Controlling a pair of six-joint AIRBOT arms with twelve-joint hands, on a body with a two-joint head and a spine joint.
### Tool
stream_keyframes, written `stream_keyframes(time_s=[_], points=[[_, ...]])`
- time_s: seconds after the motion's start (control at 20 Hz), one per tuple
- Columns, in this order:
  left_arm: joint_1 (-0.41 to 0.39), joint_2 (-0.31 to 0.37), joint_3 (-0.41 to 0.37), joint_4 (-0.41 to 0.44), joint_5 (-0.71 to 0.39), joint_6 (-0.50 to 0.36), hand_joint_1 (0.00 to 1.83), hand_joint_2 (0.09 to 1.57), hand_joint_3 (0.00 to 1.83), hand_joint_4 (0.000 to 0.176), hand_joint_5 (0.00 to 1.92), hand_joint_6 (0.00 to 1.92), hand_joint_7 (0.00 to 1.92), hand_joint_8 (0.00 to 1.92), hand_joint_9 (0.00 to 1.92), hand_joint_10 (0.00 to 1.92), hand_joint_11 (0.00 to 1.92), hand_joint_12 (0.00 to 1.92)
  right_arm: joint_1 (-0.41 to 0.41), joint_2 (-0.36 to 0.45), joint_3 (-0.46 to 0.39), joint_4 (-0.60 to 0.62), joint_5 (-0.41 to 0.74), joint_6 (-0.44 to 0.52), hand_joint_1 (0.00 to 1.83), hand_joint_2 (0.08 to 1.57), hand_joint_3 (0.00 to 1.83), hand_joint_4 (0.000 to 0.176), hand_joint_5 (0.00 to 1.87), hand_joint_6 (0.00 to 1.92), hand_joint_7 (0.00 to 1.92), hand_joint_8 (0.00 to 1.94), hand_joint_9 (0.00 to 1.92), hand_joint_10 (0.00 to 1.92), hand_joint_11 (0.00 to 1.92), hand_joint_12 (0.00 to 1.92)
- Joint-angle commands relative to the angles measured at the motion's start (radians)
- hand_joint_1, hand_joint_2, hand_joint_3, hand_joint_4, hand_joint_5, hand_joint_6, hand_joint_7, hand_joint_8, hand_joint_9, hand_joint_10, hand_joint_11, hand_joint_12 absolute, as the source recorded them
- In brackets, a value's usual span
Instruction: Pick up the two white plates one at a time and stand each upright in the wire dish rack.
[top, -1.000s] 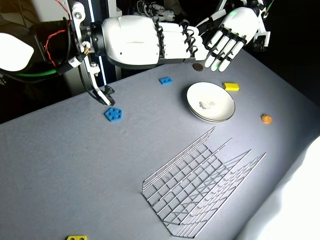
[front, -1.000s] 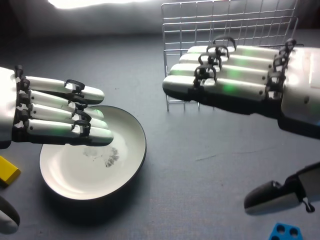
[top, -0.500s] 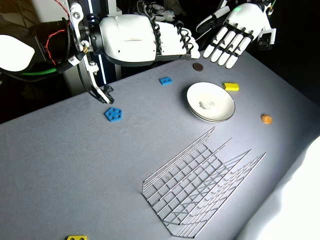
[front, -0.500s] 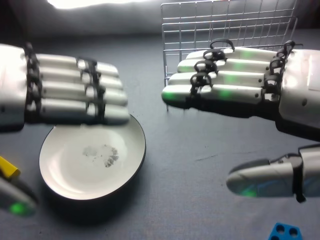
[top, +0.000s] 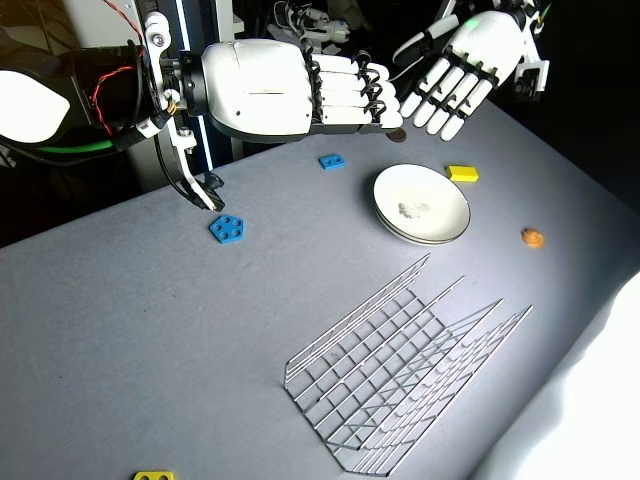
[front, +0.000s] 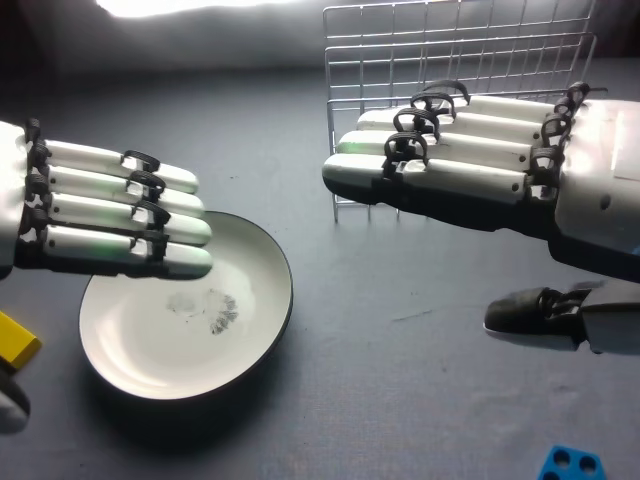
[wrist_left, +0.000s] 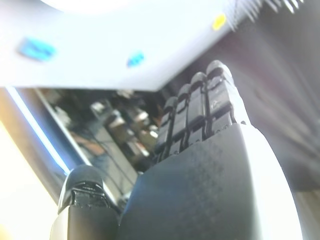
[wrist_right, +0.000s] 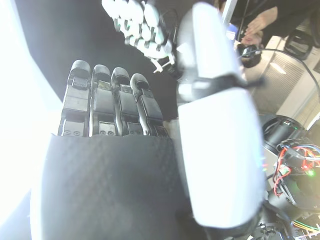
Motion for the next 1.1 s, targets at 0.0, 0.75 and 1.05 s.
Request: stream_keyframes(time_s=[0.0, 0.75, 1.05], points=[[-0.006, -0.002, 0.017, -0.079, -0.019, 0.0, 0.0, 1.08, 0.01, 0.0, 0.03, 0.01, 0.03, 0.01, 0.0, 0.0, 0.0, 0.0, 0.004, 0.002, -0.006, 0.031, 0.117, -0.001, 1.49, 1.03, 0.0, 0.0, 0.02, 0.0, 0.02, 0.0, 0.03, 0.01, 0.0, 0.51], [0.177, -0.073, 0.062, 0.046, 0.055, 0.032, 0.0, 1.08, 0.0, 0.0, 0.02, 0.0, 0.02, 0.01, 0.0, 0.0, 0.0, 0.0, 0.029, -0.017, -0.001, 0.07, -0.017, -0.057, 1.27, 0.99, 0.0, 0.0, 0.0, 0.0, 0.0, 0.0, 0.0, 0.0, 0.0, 0.1], [0.221, -0.129, 0.11, 0.034, 0.081, 0.085, 0.0, 1.06, 0.0, 0.0, 0.0, 0.0, 0.0, 0.0, 0.0, 0.0, 0.0, 0.0, 0.021, -0.019, 0.009, 0.093, 0.059, -0.058, 1.13, 0.95, 0.0, 0.0, 0.0, 0.0, 0.0, 0.0, 0.0, 0.0, 0.0, 0.22]])
